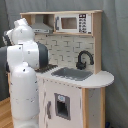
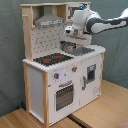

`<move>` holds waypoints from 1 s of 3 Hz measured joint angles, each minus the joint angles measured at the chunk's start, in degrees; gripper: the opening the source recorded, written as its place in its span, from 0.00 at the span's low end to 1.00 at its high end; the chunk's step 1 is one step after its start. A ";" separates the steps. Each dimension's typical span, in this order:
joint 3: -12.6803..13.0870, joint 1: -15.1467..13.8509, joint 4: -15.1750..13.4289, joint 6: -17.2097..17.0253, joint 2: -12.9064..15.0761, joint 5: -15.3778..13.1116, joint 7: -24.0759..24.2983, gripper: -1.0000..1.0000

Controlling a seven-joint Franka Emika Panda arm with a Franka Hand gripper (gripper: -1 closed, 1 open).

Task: Play with the kitchen

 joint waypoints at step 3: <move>-0.68 0.86 -4.39 10.19 4.43 0.46 10.58 0.00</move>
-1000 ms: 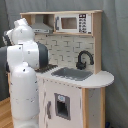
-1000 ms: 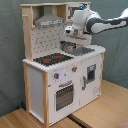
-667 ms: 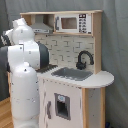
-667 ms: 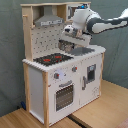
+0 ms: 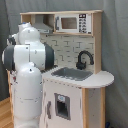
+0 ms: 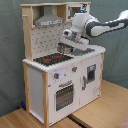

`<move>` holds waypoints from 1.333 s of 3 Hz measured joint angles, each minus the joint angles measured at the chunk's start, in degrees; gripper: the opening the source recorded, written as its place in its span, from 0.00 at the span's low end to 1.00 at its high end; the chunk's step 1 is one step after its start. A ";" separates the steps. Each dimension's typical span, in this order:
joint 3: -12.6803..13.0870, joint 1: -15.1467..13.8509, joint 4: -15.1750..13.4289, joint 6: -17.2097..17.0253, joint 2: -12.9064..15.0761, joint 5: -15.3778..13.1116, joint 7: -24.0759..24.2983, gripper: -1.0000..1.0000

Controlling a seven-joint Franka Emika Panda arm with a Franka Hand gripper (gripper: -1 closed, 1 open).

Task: Play with the kitchen

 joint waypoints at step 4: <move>-13.87 17.66 4.54 -1.39 11.05 -7.55 1.70 0.00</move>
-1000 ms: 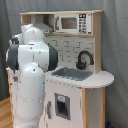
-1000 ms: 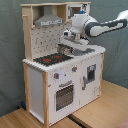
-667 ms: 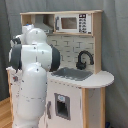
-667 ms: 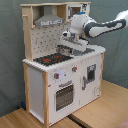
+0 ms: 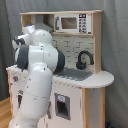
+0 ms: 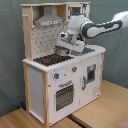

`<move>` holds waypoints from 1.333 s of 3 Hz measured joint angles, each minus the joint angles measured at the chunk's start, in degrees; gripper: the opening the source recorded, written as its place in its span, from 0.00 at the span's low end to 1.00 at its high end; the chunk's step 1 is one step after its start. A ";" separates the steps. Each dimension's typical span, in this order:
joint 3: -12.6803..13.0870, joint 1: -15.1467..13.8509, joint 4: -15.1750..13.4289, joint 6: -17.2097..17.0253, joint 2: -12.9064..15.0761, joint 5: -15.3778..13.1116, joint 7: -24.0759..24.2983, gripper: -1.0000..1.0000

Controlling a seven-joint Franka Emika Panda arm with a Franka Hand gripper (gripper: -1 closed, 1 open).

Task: Play with the kitchen

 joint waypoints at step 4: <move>-9.87 16.94 13.12 -6.88 11.97 -10.43 4.00 0.00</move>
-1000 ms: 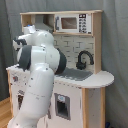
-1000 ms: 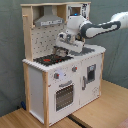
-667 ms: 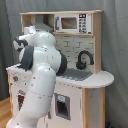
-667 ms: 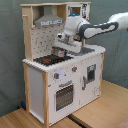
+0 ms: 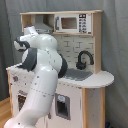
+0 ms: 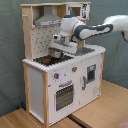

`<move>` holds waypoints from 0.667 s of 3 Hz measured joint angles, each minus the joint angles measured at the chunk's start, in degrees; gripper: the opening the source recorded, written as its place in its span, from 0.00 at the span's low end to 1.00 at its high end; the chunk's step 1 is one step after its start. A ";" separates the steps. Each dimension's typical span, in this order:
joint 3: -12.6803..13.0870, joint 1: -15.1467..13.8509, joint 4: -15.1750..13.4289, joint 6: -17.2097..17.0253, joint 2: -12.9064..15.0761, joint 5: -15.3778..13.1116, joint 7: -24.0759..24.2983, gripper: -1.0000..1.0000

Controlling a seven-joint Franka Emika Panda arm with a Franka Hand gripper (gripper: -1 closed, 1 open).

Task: Play with the kitchen

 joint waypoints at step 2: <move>-4.12 8.93 10.35 -5.60 6.57 -5.65 0.88 0.00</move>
